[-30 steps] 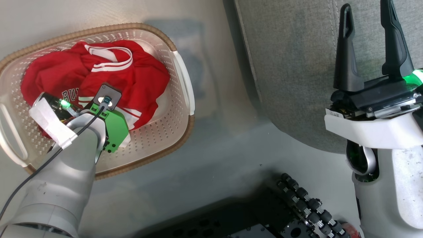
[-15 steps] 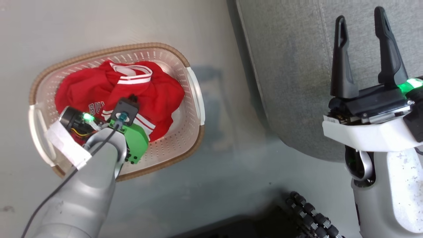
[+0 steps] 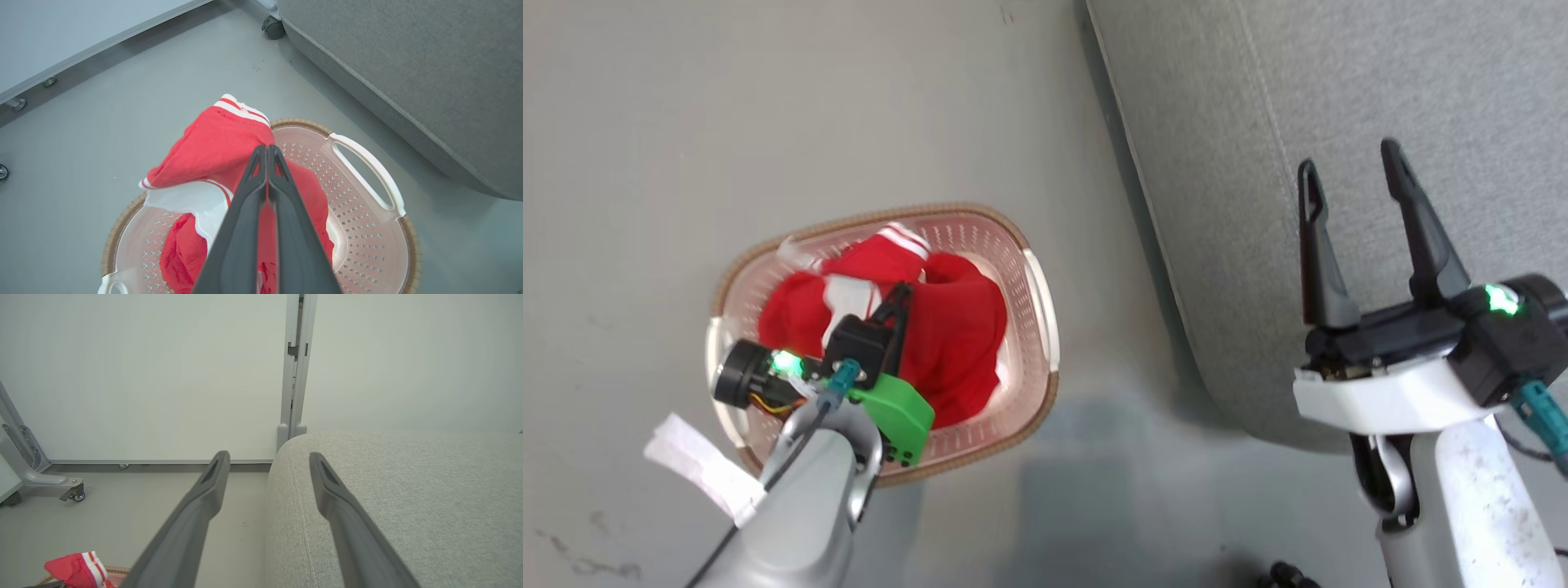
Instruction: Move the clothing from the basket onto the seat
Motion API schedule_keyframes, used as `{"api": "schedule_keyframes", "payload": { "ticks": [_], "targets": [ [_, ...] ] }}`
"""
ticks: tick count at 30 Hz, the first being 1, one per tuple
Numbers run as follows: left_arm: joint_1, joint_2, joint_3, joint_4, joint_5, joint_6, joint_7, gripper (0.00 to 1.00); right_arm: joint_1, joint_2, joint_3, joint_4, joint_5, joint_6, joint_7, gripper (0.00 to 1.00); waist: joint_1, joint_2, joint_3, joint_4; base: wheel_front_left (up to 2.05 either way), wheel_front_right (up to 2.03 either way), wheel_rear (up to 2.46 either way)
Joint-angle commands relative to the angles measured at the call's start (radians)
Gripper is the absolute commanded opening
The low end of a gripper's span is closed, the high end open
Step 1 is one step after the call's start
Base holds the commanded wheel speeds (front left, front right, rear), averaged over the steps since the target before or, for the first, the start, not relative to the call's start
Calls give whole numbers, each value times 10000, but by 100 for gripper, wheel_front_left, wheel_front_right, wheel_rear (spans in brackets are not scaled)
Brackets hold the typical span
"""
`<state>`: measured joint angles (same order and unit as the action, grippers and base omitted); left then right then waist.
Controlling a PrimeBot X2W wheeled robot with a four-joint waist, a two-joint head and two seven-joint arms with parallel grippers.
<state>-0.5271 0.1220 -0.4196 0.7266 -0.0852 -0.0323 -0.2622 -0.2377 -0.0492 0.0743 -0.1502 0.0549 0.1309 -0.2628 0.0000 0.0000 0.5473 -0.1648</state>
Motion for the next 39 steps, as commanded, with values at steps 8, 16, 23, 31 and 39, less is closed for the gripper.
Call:
{"api": "schedule_keyframes", "payload": {
  "ticks": [8, 16, 23, 31, 39],
  "targets": [
    [1589, -337, 546, -2230, -527, -19, -39, 0, 1253, -25, 187, 296, -407, -3, -30, 100, 0, 0, -3176, 1058, 0, 0, 0],
    [2240, -606, 1038, -4089, -964, -280, -38, 0, 1936, -24, 368, 423, -397, -3, -30, 100, 0, 0, -4064, 1143, 0, 0, 0],
    [2551, -691, 1128, -5599, -1423, -427, -40, 0, 2278, -24, 651, 504, -288, -3, -30, 100, 0, 0, -4509, 1014, 0, 0, 0],
    [2850, -707, 763, -6949, -2107, -403, -39, 0, 2616, -24, 884, 494, -166, -3, -30, 100, 0, 0, -4970, 822, 0, 0, 0],
    [2741, -707, -137, -7116, -2683, -337, -39, 0, 2728, -24, 1442, 596, -97, -3, -30, 100, 0, 0, -5085, 845, 0, 0, 0]
  ]
}}
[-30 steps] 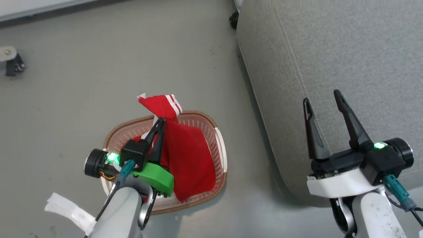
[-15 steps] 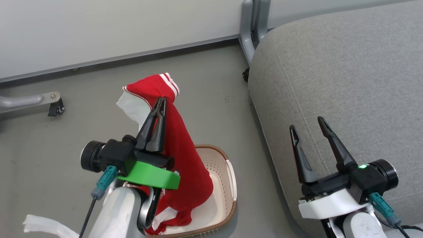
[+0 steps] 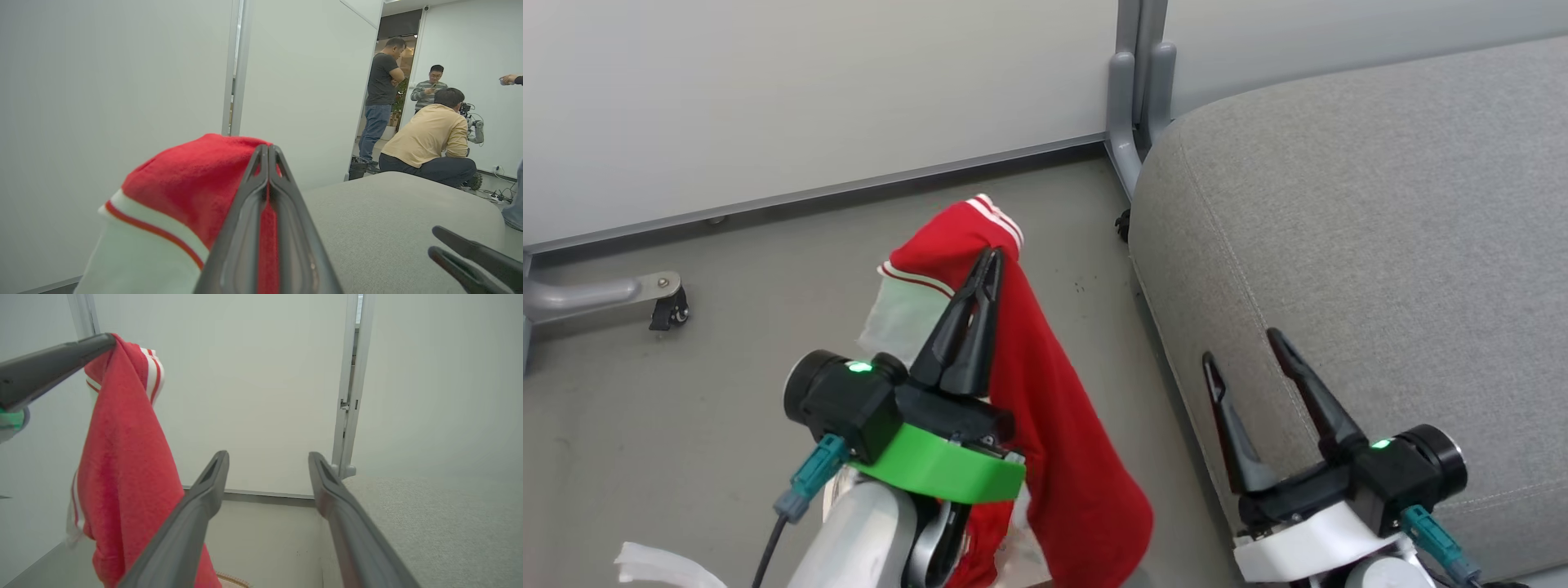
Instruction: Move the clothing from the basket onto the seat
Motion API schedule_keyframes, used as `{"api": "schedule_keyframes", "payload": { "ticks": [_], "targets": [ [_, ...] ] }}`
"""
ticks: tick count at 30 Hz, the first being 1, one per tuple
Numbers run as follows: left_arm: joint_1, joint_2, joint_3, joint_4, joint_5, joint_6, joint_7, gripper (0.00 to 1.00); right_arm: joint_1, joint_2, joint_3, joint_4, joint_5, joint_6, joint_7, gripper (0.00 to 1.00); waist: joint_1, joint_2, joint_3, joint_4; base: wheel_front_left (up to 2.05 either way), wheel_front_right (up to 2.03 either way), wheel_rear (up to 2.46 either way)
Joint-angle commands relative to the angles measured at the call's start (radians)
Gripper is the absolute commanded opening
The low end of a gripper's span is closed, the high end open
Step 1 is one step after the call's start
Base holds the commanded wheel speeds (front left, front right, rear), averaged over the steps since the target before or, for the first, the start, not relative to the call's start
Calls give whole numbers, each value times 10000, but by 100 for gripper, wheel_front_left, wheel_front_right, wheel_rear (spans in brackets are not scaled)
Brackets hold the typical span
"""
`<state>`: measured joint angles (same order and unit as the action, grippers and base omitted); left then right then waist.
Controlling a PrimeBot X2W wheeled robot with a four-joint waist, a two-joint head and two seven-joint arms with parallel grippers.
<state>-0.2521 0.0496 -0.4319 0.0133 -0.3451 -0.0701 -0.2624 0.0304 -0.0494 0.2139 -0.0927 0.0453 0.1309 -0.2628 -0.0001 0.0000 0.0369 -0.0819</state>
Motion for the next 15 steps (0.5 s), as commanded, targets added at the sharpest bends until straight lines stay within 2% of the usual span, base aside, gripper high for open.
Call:
{"api": "schedule_keyframes", "payload": {
  "ticks": [1, 8, 15],
  "targets": [
    [-60, 17, -158, 35, -121, 32, -37, 0, 4, -29, 137, 46, -16, -3, -30, 100, 1, 0, 32, 31, 0, 0, 0],
    [-500, 16, -1365, 289, -289, -101, -37, 0, -401, -323, 1247, 264, 426, -3, -30, 100, 1, 0, 54, 113, 0, 0, 0],
    [-835, 15, -2408, 391, -638, -37, -37, 0, -806, -359, 1645, 523, 612, -3, -30, 100, 1, 0, -44, 104, 0, 0, 0]
  ]
}}
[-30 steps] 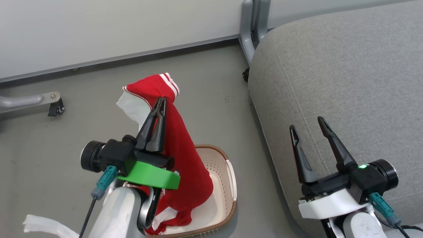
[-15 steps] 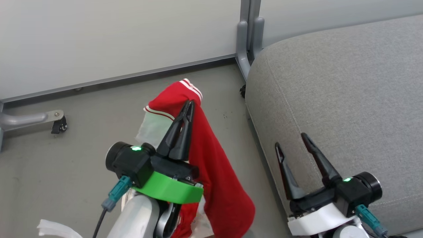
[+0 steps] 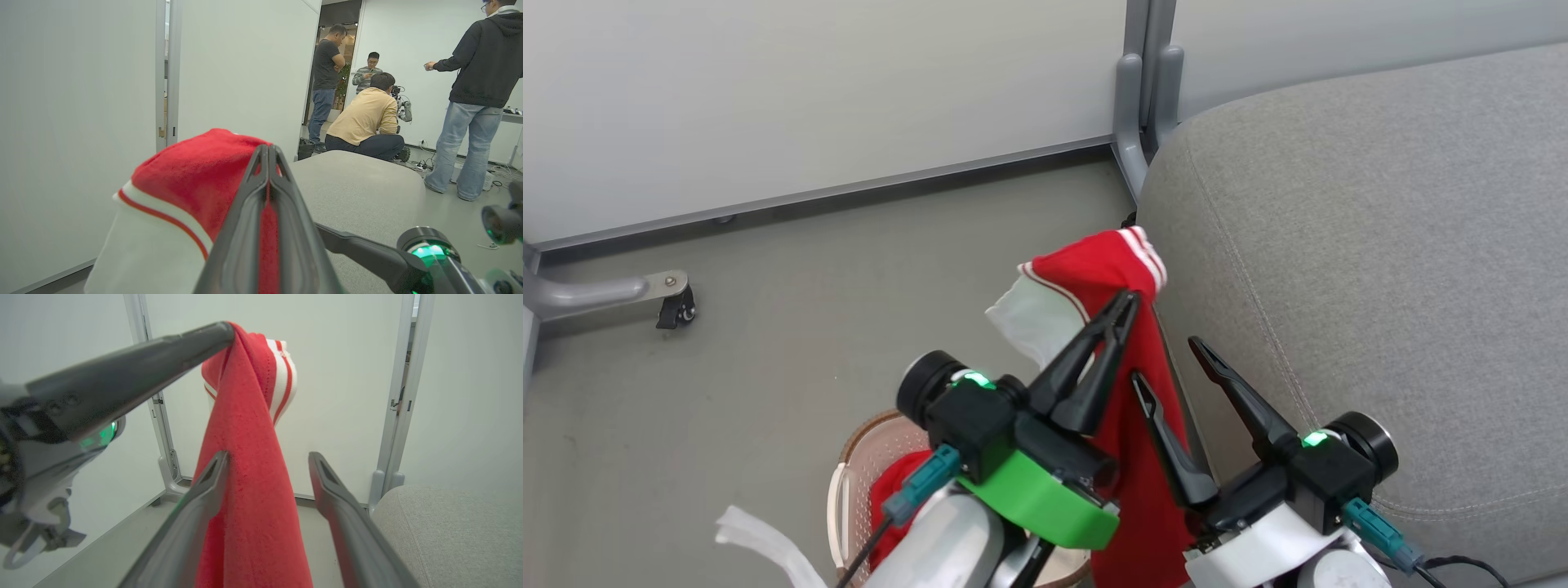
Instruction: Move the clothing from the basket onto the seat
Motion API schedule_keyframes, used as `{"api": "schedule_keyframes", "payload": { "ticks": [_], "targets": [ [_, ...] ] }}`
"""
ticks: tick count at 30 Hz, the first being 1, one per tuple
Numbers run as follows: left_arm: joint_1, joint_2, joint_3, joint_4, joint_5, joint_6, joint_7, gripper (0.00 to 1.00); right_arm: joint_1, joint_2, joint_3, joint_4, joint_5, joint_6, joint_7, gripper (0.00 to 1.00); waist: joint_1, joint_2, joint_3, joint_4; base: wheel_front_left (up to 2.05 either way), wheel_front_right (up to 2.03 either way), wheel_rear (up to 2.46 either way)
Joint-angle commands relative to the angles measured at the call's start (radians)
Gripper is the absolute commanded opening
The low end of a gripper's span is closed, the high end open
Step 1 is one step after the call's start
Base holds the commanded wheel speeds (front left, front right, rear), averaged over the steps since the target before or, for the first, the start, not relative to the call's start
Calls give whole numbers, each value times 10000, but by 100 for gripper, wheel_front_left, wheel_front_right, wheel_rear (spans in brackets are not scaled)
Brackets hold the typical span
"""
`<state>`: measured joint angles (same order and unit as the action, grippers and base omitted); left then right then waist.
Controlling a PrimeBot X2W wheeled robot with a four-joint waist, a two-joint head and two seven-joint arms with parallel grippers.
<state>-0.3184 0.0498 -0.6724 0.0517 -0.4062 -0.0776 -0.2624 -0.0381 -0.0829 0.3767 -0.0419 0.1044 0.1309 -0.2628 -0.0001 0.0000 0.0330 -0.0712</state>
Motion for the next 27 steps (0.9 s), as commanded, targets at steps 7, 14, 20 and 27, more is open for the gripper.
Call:
{"api": "schedule_keyframes", "payload": {
  "ticks": [7, 14, 20, 27],
  "targets": [
    [-562, 14, -878, -244, -328, 193, -37, 0, -335, 31, 129, 426, 288, -3, -30, 100, 1, 0, 7, 27, 0, 0, 0],
    [-879, 14, -1120, -504, -403, 415, -37, 0, -486, -7, 215, 959, 438, -3, -30, 50, 1, 0, 121, 114, 0, 0, 0],
    [-960, 13, -868, -200, -349, 517, -37, 0, -322, -7, 234, 1089, 674, -3, -30, 0, 1, 0, 224, 143, 0, 0, 0],
    [-949, 114, -848, 427, -365, 571, -5, 0, -243, -17, 197, 1105, 785, -3, -30, 0, 1, 0, 324, 128, 0, 0, 0]
  ]
}}
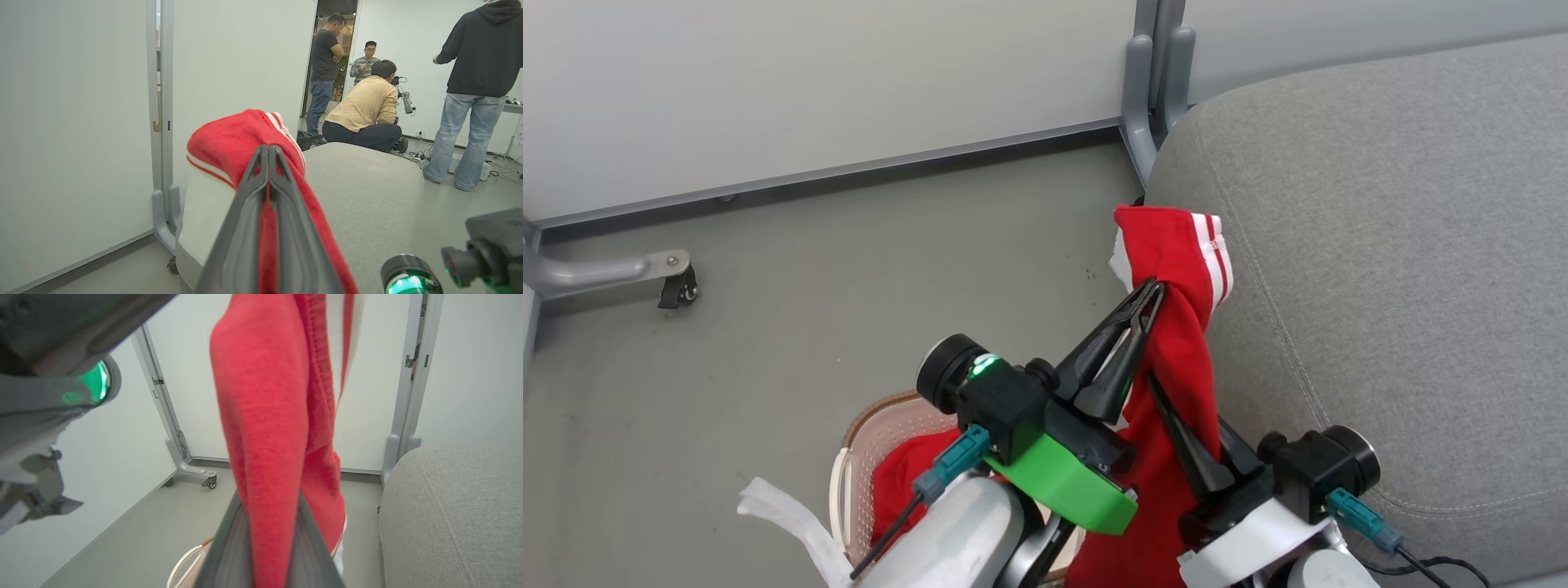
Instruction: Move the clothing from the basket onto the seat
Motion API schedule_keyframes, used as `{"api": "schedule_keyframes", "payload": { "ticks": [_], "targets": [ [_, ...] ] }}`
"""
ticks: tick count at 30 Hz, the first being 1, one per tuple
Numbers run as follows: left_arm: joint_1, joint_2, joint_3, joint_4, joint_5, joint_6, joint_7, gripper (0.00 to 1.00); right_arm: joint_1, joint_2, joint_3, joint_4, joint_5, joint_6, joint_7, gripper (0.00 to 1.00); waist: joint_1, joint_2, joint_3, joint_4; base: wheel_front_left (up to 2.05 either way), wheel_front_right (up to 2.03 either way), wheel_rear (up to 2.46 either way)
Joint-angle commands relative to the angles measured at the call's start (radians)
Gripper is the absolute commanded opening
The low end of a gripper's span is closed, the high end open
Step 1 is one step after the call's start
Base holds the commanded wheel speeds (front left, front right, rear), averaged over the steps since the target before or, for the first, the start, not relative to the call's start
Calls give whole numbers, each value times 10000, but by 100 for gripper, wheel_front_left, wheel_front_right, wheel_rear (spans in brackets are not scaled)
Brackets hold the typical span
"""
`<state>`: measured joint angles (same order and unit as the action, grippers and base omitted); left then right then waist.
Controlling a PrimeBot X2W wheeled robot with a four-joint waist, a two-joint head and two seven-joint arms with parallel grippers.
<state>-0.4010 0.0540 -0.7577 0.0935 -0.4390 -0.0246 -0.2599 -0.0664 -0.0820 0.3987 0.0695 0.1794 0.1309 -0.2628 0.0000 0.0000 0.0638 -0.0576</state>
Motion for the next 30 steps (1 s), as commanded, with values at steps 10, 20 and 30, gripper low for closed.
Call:
{"api": "schedule_keyframes", "payload": {
  "ticks": [10, 20, 30],
  "targets": [
    [117, 127, 126, 503, -207, 198, -15, 100, -20, -59, -38, 60, 163, -3, -30, 0, 0, 0, 54, -30, 0, 0, 0],
    [88, 143, 178, 546, -157, 270, -39, 100, -89, -127, -42, 8, 176, -3, -30, 0, 0, 0, 79, 45, 0, 0, 0],
    [116, 176, -3, 635, -392, 72, 163, 100, -87, -150, -50, 63, 154, -3, -30, 0, 0, 0, 86, 34, 0, 0, 0]
  ]
}}
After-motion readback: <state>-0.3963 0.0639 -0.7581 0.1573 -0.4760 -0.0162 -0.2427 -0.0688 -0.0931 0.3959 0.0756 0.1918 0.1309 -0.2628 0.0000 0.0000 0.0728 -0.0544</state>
